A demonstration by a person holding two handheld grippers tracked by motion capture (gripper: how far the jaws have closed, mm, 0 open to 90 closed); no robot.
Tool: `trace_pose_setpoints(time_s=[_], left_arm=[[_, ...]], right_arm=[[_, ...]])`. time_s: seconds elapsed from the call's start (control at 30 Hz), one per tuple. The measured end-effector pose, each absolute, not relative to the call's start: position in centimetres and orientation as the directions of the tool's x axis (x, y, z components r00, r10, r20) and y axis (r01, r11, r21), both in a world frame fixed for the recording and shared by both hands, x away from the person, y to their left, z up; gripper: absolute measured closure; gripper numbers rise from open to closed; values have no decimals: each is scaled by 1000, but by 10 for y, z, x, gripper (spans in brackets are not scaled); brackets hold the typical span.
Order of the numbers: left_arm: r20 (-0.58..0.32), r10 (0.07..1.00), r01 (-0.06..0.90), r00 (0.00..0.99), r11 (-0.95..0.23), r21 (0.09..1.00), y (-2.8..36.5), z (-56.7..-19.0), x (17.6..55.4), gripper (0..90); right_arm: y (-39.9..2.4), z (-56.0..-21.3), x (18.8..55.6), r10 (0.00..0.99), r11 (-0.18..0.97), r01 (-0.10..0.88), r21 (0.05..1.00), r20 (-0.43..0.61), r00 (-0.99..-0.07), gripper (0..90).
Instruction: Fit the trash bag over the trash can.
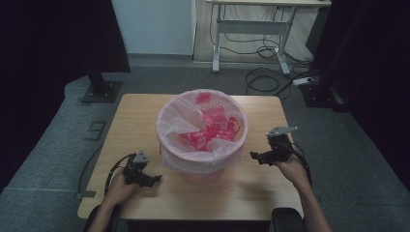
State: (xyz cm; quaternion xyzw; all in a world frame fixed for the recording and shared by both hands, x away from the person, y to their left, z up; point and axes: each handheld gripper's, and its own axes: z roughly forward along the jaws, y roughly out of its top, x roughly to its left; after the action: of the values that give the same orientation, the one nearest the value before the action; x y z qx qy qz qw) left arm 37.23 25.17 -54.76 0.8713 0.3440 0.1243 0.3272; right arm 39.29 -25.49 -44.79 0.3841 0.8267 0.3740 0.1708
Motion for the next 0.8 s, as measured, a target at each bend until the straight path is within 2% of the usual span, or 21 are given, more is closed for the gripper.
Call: trace_pose_setpoints(time_s=[0.47,0.63,0.73,0.8], left_arm=[[-6,679,515,734,-551,656,252,-548,372,0],[-6,679,515,734,-552,656,252,-548,372,0],[-7,680,516,734,-550,657,252,-548,372,0],[-7,679,516,734,-550,657,252,-548,372,0]], right_arm=[[-260,-528,385,794,390,565,727,45,-606,0],[-262,-545,383,807,387,576,720,37,-589,0],[-263,-554,382,812,368,599,712,67,-579,0],[-262,-557,381,815,367,578,729,47,-578,0]])
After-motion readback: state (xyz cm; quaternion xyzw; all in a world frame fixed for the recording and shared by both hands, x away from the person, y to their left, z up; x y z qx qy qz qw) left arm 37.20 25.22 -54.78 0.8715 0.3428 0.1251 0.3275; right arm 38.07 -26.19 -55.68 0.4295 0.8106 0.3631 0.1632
